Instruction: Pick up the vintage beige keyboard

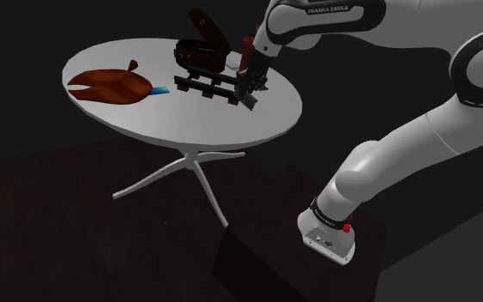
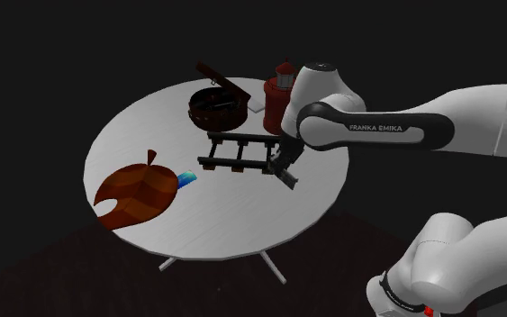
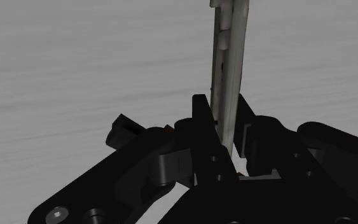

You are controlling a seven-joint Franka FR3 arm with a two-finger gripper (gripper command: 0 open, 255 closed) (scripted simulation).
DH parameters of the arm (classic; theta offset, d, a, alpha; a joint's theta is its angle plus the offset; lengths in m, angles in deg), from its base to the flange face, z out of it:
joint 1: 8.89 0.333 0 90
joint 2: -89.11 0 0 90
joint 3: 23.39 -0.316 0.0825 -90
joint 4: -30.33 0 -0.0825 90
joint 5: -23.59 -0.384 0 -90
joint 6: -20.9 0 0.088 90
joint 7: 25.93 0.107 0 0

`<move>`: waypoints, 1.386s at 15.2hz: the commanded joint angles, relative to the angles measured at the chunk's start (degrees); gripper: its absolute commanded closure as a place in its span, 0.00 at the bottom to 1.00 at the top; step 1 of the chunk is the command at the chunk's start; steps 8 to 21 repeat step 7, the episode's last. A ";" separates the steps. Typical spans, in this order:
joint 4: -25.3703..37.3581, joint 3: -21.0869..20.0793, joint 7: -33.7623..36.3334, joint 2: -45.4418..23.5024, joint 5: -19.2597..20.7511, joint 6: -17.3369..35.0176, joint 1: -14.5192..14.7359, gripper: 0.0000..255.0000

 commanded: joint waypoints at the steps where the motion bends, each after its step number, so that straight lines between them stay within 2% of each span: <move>1: 1.46 -0.02 0.29 0.07 0.12 -1.54 -0.02 1.00; 5: 4.20 -0.01 0.77 0.46 0.35 -4.64 -0.07 1.00; 21: 4.31 -0.01 0.79 0.47 0.36 -4.75 -0.07 1.00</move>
